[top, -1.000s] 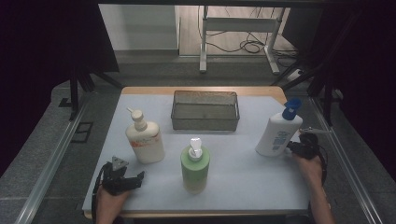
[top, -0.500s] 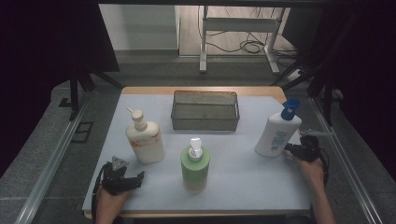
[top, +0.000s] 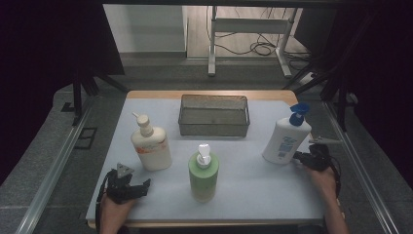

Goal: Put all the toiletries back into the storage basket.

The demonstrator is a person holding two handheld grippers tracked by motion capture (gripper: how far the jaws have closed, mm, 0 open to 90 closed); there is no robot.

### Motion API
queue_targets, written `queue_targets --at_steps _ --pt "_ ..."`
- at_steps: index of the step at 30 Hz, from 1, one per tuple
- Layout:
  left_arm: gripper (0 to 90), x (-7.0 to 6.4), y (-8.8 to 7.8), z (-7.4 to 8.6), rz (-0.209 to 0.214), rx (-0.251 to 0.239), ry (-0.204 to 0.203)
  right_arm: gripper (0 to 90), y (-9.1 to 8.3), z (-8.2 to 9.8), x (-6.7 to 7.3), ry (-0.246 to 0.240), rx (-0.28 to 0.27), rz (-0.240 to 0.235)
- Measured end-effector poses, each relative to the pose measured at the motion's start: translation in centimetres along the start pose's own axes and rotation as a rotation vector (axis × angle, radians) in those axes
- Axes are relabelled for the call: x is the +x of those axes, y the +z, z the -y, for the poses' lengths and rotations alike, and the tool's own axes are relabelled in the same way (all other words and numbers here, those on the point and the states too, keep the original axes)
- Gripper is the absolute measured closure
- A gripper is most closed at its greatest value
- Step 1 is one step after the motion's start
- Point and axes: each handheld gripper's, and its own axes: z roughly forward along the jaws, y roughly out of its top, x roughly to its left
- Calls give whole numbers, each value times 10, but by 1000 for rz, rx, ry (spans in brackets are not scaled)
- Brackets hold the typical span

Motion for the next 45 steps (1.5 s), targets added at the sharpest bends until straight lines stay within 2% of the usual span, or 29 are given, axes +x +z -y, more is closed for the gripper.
queue_targets --at_steps 23,35,45 --pt "124 0 0 0 2 2 0 898 0 7 22 -79 39 19" --pt "124 0 0 0 2 2 0 894 -1 9 29 -101 38 27" --pt "124 0 0 0 2 2 0 878 -1 10 37 -116 47 15"
